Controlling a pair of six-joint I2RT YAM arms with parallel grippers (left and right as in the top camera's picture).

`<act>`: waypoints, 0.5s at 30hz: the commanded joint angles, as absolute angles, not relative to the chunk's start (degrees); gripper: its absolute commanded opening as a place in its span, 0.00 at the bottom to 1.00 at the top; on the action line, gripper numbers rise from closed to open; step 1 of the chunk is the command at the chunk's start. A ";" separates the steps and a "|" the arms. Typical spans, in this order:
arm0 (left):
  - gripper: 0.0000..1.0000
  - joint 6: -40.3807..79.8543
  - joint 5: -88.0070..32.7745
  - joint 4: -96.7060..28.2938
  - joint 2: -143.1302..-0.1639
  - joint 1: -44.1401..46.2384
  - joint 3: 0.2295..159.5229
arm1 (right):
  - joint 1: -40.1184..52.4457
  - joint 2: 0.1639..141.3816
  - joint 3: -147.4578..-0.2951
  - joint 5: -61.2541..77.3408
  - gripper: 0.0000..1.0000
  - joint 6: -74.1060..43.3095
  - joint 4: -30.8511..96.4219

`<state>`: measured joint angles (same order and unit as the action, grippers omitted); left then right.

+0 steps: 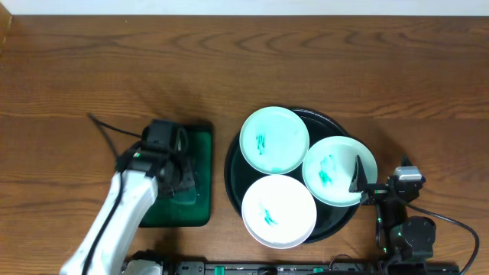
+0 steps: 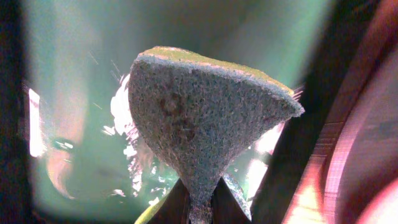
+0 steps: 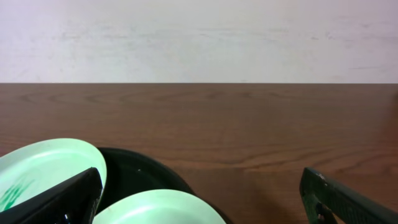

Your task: Clean dirty plates on tray and stack at the side

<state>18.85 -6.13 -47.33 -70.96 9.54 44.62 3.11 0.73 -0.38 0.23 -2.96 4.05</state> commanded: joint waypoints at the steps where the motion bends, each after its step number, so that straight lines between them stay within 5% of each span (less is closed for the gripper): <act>1: 0.07 18.74 -3.33 -47.05 -64.84 9.56 46.44 | 2.70 0.67 -0.30 0.27 0.99 -2.50 4.29; 15: 0.07 20.91 3.70 -41.54 -58.74 9.56 46.41 | 2.70 0.67 -0.30 0.27 0.99 -2.50 4.29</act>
